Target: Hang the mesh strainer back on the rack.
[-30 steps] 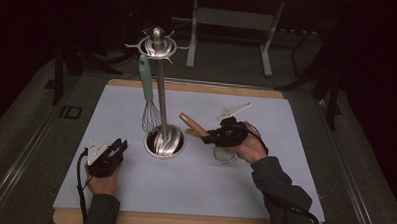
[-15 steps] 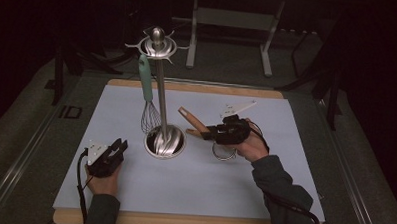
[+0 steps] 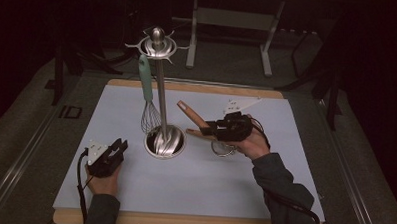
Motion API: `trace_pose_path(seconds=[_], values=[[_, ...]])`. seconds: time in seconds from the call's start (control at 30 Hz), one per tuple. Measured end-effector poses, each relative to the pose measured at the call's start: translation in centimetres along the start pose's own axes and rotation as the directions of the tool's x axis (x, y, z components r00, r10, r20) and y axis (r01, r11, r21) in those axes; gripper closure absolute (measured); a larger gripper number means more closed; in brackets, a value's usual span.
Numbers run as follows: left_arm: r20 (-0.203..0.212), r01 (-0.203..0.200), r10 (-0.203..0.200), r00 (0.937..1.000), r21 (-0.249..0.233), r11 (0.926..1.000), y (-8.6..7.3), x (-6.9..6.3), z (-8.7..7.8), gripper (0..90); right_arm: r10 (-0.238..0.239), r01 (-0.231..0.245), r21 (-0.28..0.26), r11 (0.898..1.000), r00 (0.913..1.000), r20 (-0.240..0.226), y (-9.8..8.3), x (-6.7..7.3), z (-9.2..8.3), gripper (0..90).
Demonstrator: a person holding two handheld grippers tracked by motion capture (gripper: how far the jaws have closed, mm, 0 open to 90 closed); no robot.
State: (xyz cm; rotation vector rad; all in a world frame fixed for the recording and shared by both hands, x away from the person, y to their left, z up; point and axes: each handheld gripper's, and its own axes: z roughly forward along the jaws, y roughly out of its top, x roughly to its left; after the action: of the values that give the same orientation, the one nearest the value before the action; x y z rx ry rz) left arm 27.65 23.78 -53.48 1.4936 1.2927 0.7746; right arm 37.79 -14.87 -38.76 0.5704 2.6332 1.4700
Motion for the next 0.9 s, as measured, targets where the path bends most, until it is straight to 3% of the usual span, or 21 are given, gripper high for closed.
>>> trace_pose_path(seconds=[0.43,0.9], values=[[0.000,0.003,-0.003,1.0000,-0.003,1.0000,0.0,0.0,0.0,71.8,-0.022,0.020,-0.065,0.998,0.9996,-0.017,1.4,0.5,-0.9,70.8],[-0.001,0.003,-0.003,1.0000,-0.003,1.0000,0.0,0.0,0.0,71.7,-0.034,0.030,-0.148,0.988,0.9991,-0.025,2.8,0.6,-2.6,70.8]])
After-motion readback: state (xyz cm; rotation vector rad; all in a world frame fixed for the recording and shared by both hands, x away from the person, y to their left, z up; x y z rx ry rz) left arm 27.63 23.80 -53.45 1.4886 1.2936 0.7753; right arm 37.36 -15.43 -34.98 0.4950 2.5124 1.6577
